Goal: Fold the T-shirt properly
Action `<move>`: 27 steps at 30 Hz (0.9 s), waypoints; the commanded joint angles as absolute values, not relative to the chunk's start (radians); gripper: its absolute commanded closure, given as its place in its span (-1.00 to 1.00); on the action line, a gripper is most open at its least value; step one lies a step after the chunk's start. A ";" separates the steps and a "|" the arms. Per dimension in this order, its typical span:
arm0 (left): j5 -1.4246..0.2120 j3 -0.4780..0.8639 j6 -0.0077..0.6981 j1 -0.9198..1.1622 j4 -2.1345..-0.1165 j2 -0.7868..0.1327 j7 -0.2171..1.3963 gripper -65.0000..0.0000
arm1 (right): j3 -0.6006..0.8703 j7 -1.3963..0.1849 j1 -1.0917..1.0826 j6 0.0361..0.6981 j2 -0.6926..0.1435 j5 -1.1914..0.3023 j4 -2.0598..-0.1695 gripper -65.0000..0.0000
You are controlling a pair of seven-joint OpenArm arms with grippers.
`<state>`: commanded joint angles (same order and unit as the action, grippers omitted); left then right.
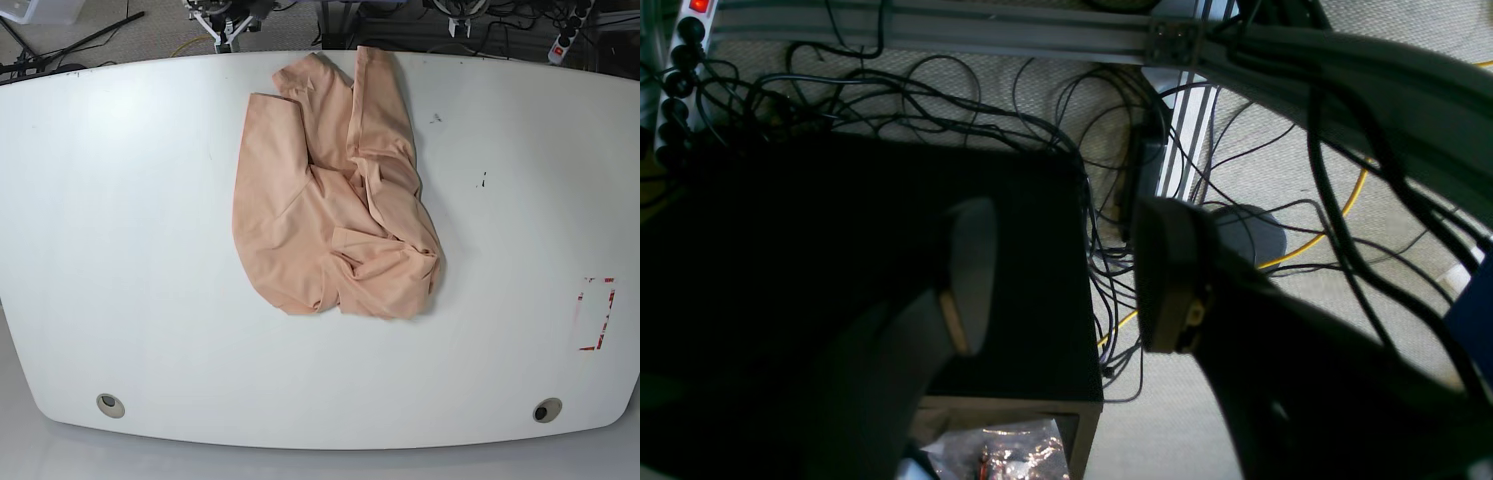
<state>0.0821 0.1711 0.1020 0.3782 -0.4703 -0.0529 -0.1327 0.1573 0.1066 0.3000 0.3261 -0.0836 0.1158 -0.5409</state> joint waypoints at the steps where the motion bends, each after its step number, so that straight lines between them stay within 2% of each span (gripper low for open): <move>1: 0.082 0.173 0.102 0.412 -0.533 -0.051 -0.133 0.08 | 0.157 0.107 0.318 0.326 -0.084 0.116 -0.562 0.56; 7: 0.082 0.173 0.102 0.564 -0.786 -0.048 -0.131 0.08 | 0.157 0.082 0.418 0.331 -0.084 0.107 -0.680 0.56; 23: 0.081 0.173 0.102 0.923 -1.308 -0.044 -0.131 0.05 | 0.157 0.065 0.800 0.334 -0.035 0.105 -1.207 0.56; 27: 0.079 0.173 0.102 1.006 -1.428 -0.042 -0.131 -0.08 | 0.159 0.065 0.891 0.334 -0.021 0.105 -1.330 0.56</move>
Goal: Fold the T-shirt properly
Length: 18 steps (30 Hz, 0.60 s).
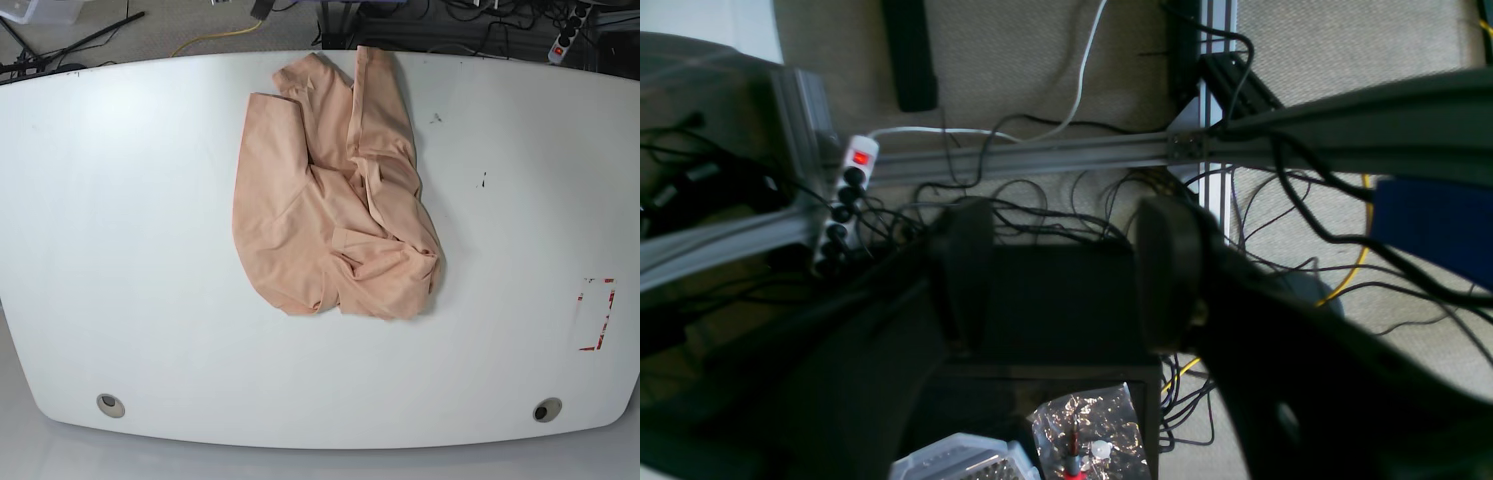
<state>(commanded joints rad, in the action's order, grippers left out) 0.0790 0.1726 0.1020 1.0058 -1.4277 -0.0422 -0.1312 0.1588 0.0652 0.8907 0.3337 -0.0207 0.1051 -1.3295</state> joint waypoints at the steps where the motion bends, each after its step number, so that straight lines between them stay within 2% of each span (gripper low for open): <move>1: 0.077 0.173 0.102 1.026 -1.451 -0.042 -0.131 -0.11 | 0.159 0.065 0.912 0.334 -0.019 0.104 -1.362 0.56; 3: 0.041 0.173 0.102 1.064 -1.506 -0.042 -0.131 -0.14 | 0.159 0.065 0.955 0.334 -0.019 0.088 -1.426 0.56; 8: -0.094 0.173 0.104 1.152 -1.632 -0.053 -0.131 -0.14 | 0.159 0.053 1.075 0.334 -0.025 -0.059 -1.595 0.56; 12: -0.117 0.183 0.105 1.213 -1.732 -0.088 -0.131 -0.14 | 0.159 -0.007 1.165 0.334 -0.045 -0.128 -1.755 0.56; 18: -0.162 0.186 0.105 1.277 -1.854 -0.093 -0.131 -0.14 | 0.160 -0.018 1.268 0.334 -0.047 -0.197 -1.929 0.56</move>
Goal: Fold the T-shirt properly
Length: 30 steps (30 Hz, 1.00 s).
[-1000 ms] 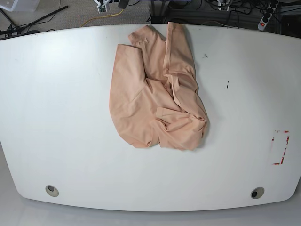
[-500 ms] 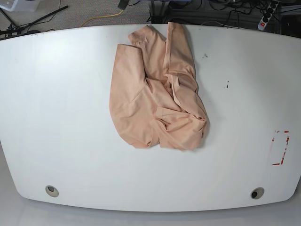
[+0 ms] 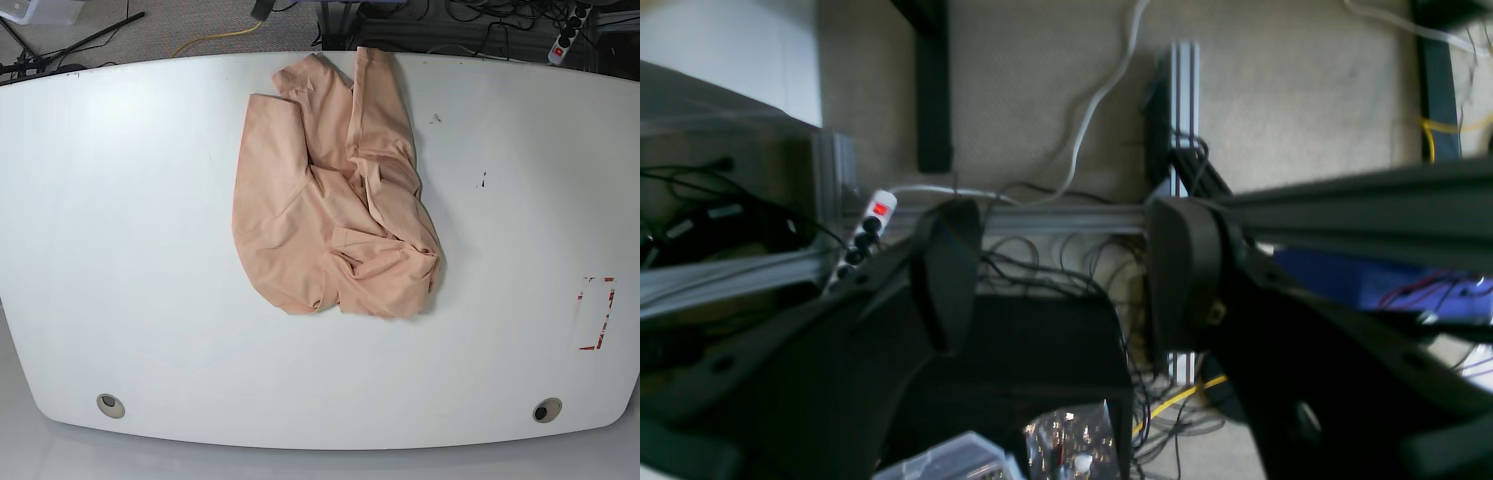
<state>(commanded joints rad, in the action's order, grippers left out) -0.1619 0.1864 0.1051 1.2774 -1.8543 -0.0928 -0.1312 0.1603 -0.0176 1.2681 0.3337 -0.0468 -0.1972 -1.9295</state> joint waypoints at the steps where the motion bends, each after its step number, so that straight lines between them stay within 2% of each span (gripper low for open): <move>1: -0.168 0.188 0.105 1.287 -1.876 -0.093 -0.131 -0.14 | 0.160 -0.018 1.282 0.334 -0.047 -0.202 -1.956 0.56; 5: -0.171 0.209 0.107 1.309 -1.949 -0.088 -0.131 -0.14 | 0.162 -0.018 1.309 0.331 -0.044 -0.225 -2.023 0.56; 11: -0.173 0.206 0.108 1.309 -1.998 -0.087 -0.133 -0.14 | 0.163 -0.015 1.307 0.334 -0.050 -0.283 -2.028 0.56; 24: -0.173 0.165 0.114 1.208 -1.998 -0.094 -0.134 -0.14 | 0.159 -0.018 1.127 0.334 -0.084 -0.286 -2.026 0.56; 30: -0.173 0.166 0.196 1.161 -1.998 -0.090 -0.133 -0.14 | 0.159 -0.028 1.026 0.334 -0.105 -0.283 -2.026 0.53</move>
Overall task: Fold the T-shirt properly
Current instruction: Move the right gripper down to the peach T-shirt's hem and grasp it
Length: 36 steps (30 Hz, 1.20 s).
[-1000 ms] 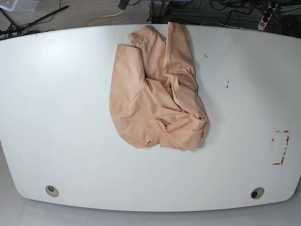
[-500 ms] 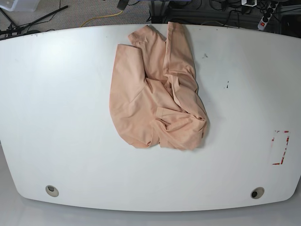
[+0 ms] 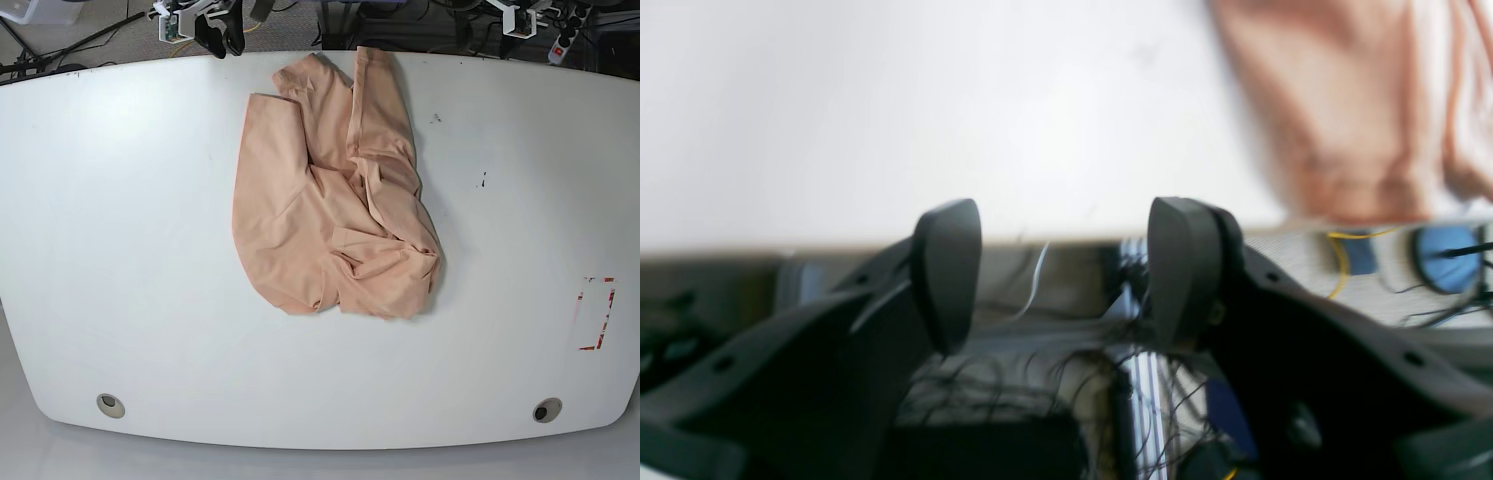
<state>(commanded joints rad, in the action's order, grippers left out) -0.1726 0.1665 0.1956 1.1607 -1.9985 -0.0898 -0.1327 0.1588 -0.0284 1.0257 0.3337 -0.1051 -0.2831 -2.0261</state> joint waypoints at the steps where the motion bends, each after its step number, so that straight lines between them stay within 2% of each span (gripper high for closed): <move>1: -0.173 0.168 0.202 1.159 -1.998 -0.088 -0.133 -0.14 | 0.159 -0.050 1.006 0.334 -0.116 -0.286 -2.026 0.53; 4: -0.173 0.168 0.205 1.153 -1.998 -0.088 -0.133 -0.14 | 0.157 -0.159 0.888 0.334 -0.147 -0.286 -2.026 0.53; 10: -0.173 0.170 0.205 1.153 -1.997 -0.087 -0.133 -0.14 | 0.157 -0.321 0.699 0.334 -0.150 -0.282 -2.028 0.53; 18: -0.173 0.171 0.205 1.159 -1.994 -0.087 -0.133 -0.14 | 0.157 -0.651 0.381 0.335 -0.168 -0.286 -2.022 0.53; 23: -0.173 0.170 0.205 1.159 -1.995 -0.087 -0.133 -0.14 | 0.157 -0.796 0.176 0.335 -0.166 -0.289 -1.971 0.52; 25: -0.173 0.170 0.205 1.159 -1.997 -0.087 -0.133 -0.14 | 0.157 -0.831 0.107 0.348 -0.165 -0.289 -1.942 0.41; 29: -0.173 0.170 0.205 1.159 -1.997 -0.087 -0.133 -0.14 | 0.157 -0.846 -0.025 0.404 -0.165 -0.286 -1.816 0.05; 36: -0.173 0.171 0.205 1.159 -1.995 -0.087 -0.133 -0.14 | 0.157 -0.846 -0.217 0.475 -0.163 -0.289 -1.569 0.00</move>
<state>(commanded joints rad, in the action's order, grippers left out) -0.1726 0.1711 0.2048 1.1592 -1.9954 -0.0867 -0.1327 0.1573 -0.8462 -0.2171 0.4749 -0.1634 -0.2892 -1.5689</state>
